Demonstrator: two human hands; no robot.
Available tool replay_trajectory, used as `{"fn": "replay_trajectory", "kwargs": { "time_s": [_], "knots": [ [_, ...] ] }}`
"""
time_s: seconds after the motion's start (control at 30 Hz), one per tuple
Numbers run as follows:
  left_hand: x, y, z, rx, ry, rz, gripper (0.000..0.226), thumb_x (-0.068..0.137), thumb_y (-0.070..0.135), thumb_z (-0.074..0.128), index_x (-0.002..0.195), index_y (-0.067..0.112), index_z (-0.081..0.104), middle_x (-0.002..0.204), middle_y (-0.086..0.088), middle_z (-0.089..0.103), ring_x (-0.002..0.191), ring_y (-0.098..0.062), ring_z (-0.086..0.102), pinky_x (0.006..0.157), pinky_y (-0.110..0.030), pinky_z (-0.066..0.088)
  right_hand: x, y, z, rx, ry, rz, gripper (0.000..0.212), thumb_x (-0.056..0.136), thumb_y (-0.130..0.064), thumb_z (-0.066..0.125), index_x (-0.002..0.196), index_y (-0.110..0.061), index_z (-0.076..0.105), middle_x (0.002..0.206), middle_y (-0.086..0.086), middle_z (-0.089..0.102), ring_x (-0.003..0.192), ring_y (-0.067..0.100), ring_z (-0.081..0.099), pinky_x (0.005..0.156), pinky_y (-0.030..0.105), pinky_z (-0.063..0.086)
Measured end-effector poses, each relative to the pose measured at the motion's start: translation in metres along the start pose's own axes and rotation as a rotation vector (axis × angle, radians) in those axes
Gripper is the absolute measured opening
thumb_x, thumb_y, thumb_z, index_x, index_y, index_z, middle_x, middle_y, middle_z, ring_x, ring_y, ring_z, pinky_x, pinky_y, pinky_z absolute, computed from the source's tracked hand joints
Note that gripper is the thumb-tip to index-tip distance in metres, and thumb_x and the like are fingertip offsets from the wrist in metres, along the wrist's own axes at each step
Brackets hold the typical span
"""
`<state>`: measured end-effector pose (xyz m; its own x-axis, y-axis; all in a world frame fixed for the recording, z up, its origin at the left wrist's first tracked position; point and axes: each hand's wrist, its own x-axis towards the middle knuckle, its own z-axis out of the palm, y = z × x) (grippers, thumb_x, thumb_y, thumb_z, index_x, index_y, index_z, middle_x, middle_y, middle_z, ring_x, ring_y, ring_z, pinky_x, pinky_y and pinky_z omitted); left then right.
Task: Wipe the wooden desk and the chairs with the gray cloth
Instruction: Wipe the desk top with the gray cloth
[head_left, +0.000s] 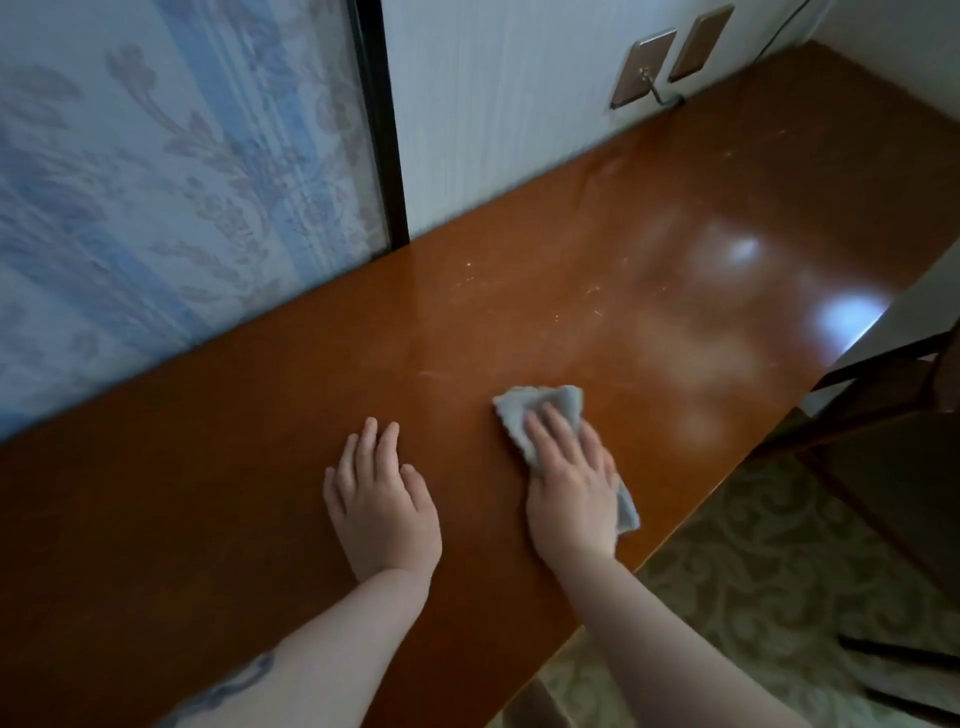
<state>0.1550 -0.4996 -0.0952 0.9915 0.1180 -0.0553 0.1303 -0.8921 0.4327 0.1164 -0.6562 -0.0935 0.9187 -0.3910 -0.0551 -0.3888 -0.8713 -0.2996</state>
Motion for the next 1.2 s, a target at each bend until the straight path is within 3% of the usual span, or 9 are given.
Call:
{"fn": "replay_trajectory", "kwargs": {
  "time_s": [0.1, 0.23, 0.33, 0.43, 0.57, 0.67, 0.8, 1.03, 1.2],
  "knots": [
    [0.007, -0.01, -0.009, -0.034, 0.002, 0.037, 0.04, 0.095, 0.021, 0.049, 0.136, 0.022, 0.051, 0.148, 0.002, 0.043, 0.138, -0.021, 0.034, 0.112, -0.044, 0.026, -0.01, 0.017, -0.01, 0.037, 0.087, 0.305, 0.054, 0.097, -0.019, 0.044, 0.148, -0.032, 0.035, 0.155, -0.011, 0.029, 0.142, 0.022, 0.017, 0.116, 0.043, 0.015],
    [0.026, -0.039, -0.016, 0.012, 0.105, -0.043, 0.047, 0.091, 0.013, 0.056, 0.137, 0.014, 0.049, 0.151, -0.008, 0.038, 0.138, -0.03, 0.031, 0.112, -0.05, 0.026, -0.057, -0.045, 0.013, 0.02, -0.043, -0.205, 0.06, 0.084, -0.023, 0.057, 0.142, -0.031, 0.044, 0.148, -0.013, 0.041, 0.138, 0.023, 0.033, 0.114, 0.039, 0.015],
    [0.031, -0.04, -0.014, 0.059, 0.095, -0.143, 0.048, 0.092, 0.016, 0.051, 0.14, 0.013, 0.046, 0.153, -0.01, 0.034, 0.141, -0.029, 0.024, 0.116, -0.051, 0.015, -0.028, -0.079, 0.011, -0.03, -0.163, -0.575, 0.054, 0.094, -0.029, 0.04, 0.147, -0.036, 0.035, 0.155, -0.015, 0.029, 0.146, 0.017, 0.017, 0.12, 0.037, -0.005],
    [0.03, -0.036, -0.012, 0.127, 0.053, -0.154, 0.048, 0.097, 0.023, 0.041, 0.144, 0.018, 0.04, 0.155, -0.006, 0.031, 0.144, -0.025, 0.02, 0.117, -0.048, 0.01, 0.011, -0.058, 0.005, -0.003, -0.196, -0.444, 0.055, 0.1, -0.024, 0.039, 0.151, -0.036, 0.025, 0.159, -0.014, 0.015, 0.148, 0.013, -0.002, 0.114, 0.03, -0.017],
    [0.029, -0.036, -0.012, 0.162, 0.048, -0.154, 0.049, 0.097, 0.025, 0.038, 0.145, 0.018, 0.039, 0.154, -0.006, 0.032, 0.144, -0.025, 0.021, 0.117, -0.05, 0.012, -0.002, -0.023, -0.001, -0.024, -0.013, -0.059, 0.056, 0.092, -0.019, 0.047, 0.147, -0.027, 0.039, 0.153, -0.006, 0.035, 0.146, 0.02, 0.016, 0.12, 0.035, 0.004],
    [0.031, -0.035, -0.008, 0.158, 0.065, -0.154, 0.046, 0.095, 0.02, 0.041, 0.141, 0.015, 0.043, 0.151, -0.009, 0.037, 0.141, -0.028, 0.026, 0.115, -0.053, 0.018, -0.03, -0.048, 0.013, -0.039, -0.136, -0.301, 0.066, 0.083, -0.025, 0.059, 0.146, -0.026, 0.041, 0.152, -0.008, 0.037, 0.145, 0.022, 0.022, 0.116, 0.039, 0.006],
    [0.033, -0.038, -0.008, 0.184, 0.091, -0.124, 0.046, 0.092, 0.018, 0.042, 0.137, 0.013, 0.048, 0.147, -0.012, 0.042, 0.137, -0.031, 0.033, 0.111, -0.056, 0.024, -0.001, -0.088, 0.013, -0.045, -0.285, -0.664, 0.058, 0.093, -0.026, 0.038, 0.15, -0.034, 0.03, 0.157, -0.015, 0.022, 0.148, 0.014, 0.005, 0.12, 0.039, -0.006],
    [0.033, -0.032, -0.011, 0.208, 0.035, -0.194, 0.047, 0.098, 0.026, 0.036, 0.145, 0.02, 0.039, 0.154, -0.003, 0.032, 0.144, -0.023, 0.022, 0.117, -0.048, 0.015, 0.032, -0.045, -0.001, -0.003, -0.211, -0.425, 0.061, 0.1, -0.023, 0.041, 0.154, -0.033, 0.014, 0.158, -0.015, 0.007, 0.145, 0.008, -0.018, 0.118, 0.033, -0.015],
    [0.032, -0.035, -0.012, 0.2, 0.03, -0.174, 0.05, 0.095, 0.022, 0.046, 0.144, 0.02, 0.04, 0.154, -0.003, 0.032, 0.143, -0.024, 0.022, 0.117, -0.047, 0.014, 0.024, -0.07, 0.002, -0.01, -0.408, -0.803, 0.054, 0.102, -0.031, 0.028, 0.154, -0.032, 0.011, 0.159, -0.013, 0.0, 0.144, 0.008, -0.023, 0.113, 0.033, -0.025]
  ]
}}
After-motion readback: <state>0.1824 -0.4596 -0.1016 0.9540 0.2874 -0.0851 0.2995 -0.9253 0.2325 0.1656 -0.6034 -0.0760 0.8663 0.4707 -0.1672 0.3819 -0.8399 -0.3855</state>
